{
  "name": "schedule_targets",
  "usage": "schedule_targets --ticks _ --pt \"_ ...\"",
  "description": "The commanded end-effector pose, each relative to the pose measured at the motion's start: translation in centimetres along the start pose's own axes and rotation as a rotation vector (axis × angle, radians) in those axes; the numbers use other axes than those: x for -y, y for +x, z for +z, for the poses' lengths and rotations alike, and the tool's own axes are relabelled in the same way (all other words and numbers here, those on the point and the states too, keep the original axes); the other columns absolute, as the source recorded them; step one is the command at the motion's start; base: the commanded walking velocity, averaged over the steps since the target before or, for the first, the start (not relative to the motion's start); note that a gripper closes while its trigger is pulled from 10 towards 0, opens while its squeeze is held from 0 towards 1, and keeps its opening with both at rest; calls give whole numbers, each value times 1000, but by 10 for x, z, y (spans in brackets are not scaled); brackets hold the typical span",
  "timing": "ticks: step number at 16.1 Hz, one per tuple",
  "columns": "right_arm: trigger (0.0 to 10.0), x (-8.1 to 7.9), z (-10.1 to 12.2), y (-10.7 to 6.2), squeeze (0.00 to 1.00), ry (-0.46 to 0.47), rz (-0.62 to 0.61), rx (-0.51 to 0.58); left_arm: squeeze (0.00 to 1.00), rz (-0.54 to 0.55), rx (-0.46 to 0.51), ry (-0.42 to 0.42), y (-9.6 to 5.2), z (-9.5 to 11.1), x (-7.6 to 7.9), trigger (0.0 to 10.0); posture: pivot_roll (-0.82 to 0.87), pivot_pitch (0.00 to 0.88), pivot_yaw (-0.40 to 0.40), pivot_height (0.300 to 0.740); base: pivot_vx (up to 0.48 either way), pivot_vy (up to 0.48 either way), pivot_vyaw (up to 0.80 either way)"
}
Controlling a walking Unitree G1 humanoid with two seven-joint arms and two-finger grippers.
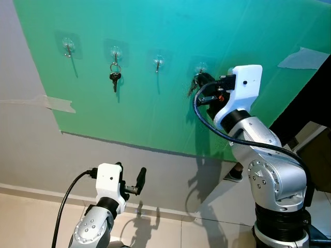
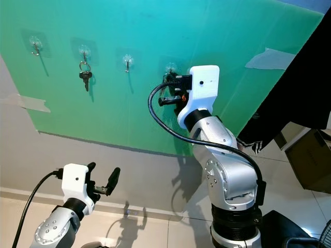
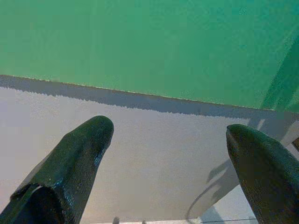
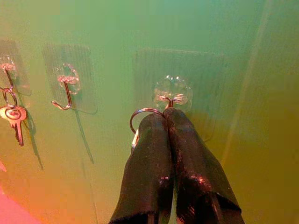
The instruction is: Hang keys on a hook
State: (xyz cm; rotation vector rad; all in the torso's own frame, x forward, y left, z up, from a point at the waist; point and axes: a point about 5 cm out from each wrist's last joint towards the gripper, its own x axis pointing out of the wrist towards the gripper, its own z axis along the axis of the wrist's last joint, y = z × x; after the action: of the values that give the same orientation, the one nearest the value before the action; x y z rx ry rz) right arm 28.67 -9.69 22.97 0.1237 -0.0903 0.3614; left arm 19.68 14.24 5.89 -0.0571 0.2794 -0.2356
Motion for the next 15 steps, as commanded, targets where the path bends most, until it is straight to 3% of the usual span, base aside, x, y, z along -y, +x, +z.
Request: schedule_targets --ticks 1,2,5,8,12,13,15 --pt "10000 8 -15 -2 0 -25 -30 -77 0 -12 3 -7 0 2 5 10000 50 0 -122 722 0 0 0" --pt "10000 8 -11 -2 0 -87 -32 -47 0 -12 2 -7 0 2 5 10000 49 0 -122 722 0 0 0" --pt "10000 -2 3 -3 0 -385 39 101 0 -12 0 -9 0 1 6 10000 47 0 -123 722 0 0 0" --pt "10000 -3 7 -4 0 -489 39 162 0 -9 -2 -10 0 0 5 10000 48 0 -124 722 0 0 0" --pt "10000 -1 2 -3 0 -455 29 138 0 -7 -3 -11 0 -1 4 10000 50 0 -124 722 0 0 0" --pt "10000 4 -4 -1 0 -331 2 78 0 -7 -5 -11 -1 -2 4 10000 50 0 -124 722 0 0 0" --pt "10000 7 -5 2 0 -270 -9 60 0 -9 -7 -11 0 -3 3 10000 47 0 -122 722 0 0 0"
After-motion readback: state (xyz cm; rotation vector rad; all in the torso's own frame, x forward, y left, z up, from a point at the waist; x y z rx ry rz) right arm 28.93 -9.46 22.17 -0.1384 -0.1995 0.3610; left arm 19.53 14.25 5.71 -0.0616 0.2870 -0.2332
